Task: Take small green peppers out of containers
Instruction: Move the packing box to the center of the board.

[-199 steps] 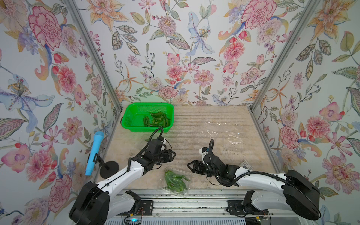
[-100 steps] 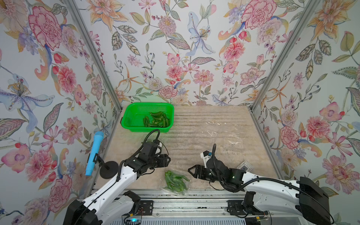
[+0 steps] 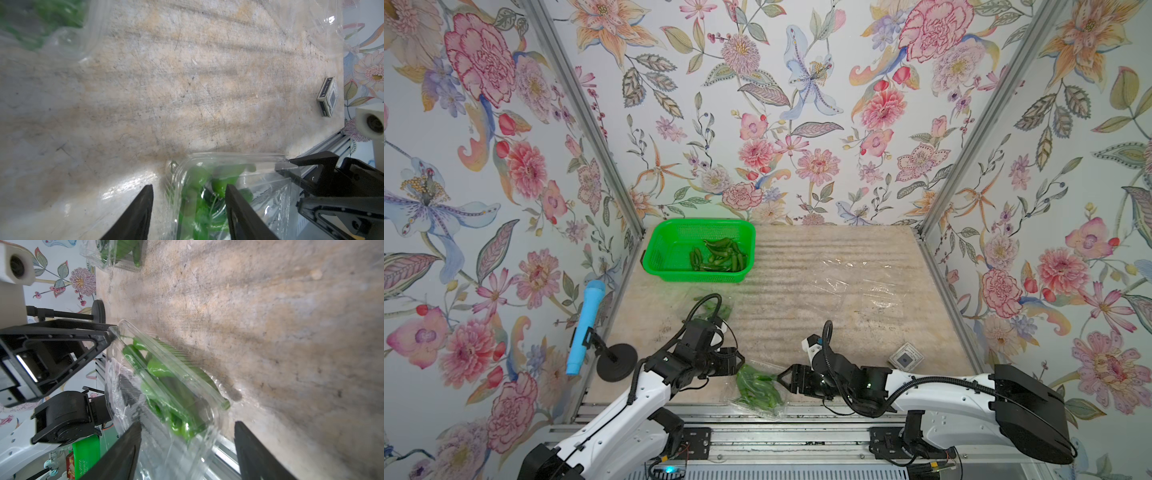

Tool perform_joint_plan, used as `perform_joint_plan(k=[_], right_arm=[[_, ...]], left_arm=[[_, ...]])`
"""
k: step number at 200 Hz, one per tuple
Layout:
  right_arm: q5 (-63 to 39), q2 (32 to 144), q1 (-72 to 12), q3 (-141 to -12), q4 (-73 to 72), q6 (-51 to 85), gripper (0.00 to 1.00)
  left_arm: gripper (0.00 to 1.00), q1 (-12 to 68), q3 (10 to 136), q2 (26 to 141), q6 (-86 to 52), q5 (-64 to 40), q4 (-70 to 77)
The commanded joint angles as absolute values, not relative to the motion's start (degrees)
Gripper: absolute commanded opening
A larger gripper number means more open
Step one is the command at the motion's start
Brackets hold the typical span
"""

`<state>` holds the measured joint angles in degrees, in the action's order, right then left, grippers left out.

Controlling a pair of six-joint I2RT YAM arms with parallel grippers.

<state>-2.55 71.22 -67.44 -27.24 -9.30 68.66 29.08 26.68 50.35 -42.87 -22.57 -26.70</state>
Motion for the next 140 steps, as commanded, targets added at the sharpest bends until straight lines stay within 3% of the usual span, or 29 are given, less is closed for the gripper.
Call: perform_joint_plan(k=[1,33,69,112,140], right_arm=[[-2.64,71.22,-67.78,-25.99,-12.13,70.62,0.73],[-3.28,71.87,-67.82,-25.49,-14.0,70.68,0.7],[-5.0,74.64,-67.76,-25.36,-18.28,70.84,0.6],[-5.15,76.49,-66.57,-25.97,-20.88,69.26,0.47],[-5.16,74.53,-64.11,-27.42,-18.01,66.12,0.47]], left_arm=[[0.56,29.66,25.04,49.98,-43.57,-24.65,-24.73],[0.47,30.66,24.42,50.34,-43.8,-25.57,-22.97],[0.39,31.83,24.52,52.71,-44.41,-27.04,-19.5],[0.35,32.34,25.82,56.32,-45.16,-27.49,-14.44],[0.34,32.34,27.98,60.13,-44.68,-27.78,-10.98]])
